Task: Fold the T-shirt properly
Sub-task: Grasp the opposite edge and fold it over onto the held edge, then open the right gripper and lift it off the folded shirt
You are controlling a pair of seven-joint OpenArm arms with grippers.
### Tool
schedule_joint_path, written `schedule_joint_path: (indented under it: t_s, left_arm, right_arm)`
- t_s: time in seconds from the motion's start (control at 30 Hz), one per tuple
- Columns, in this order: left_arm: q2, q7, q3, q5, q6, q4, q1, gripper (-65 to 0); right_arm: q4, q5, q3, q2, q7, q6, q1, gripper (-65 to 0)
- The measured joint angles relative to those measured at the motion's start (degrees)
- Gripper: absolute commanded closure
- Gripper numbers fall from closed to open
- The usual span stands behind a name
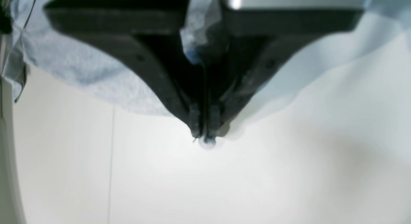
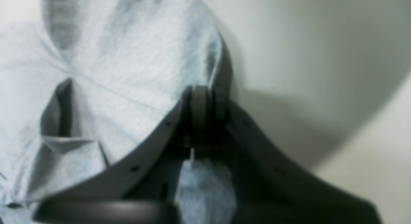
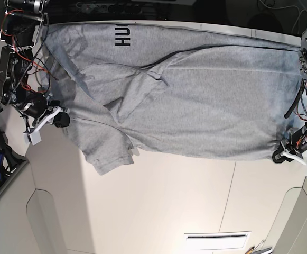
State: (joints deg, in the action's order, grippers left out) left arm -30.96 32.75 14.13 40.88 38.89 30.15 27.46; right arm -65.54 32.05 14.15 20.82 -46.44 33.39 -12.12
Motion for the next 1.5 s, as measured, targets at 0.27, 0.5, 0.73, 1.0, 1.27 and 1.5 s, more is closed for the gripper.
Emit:
schedule_joint_path:
  t_s: [0.27,0.5,0.73,1.0,1.27,1.5]
  left_arm:
    - [-1.88,17.79,5.01,17.44,0.39,14.14,-8.68,0.0]
    - [-1.92,23.43,15.37,23.23,0.39,28.7,-19.28,0.0]
    - [-1.7,24.94,19.02,25.99,0.59,36.59,-29.16,0.0]
    - [-1.73,25.81,24.9,26.6,0.66,42.34,-36.94,0.0]
    - [-1.68,27.93,27.39,27.74,0.83,42.91,-41.46,0.0]
    - [-1.73,29.0,27.41,27.65,0.81,42.91,-43.91,0.0]
  right_arm:
    - [-15.3,0.04,3.1,-0.02,-2.58,-0.04,5.84,0.0]
    - [-28.0,0.07,7.28,-0.02,-4.0,0.13,13.7,0.0]
    - [-32.17,-0.11,11.65,-0.04,-4.87,0.31,18.21,0.0]
    - [-35.58,3.76,14.19,-0.07,-8.5,0.44,23.39,0.0]
    - [-38.36,4.31,14.19,-0.07,-12.46,0.07,28.22,0.0]
    - [-38.34,4.2,14.19,-0.04,-13.68,0.04,30.95,0.0]
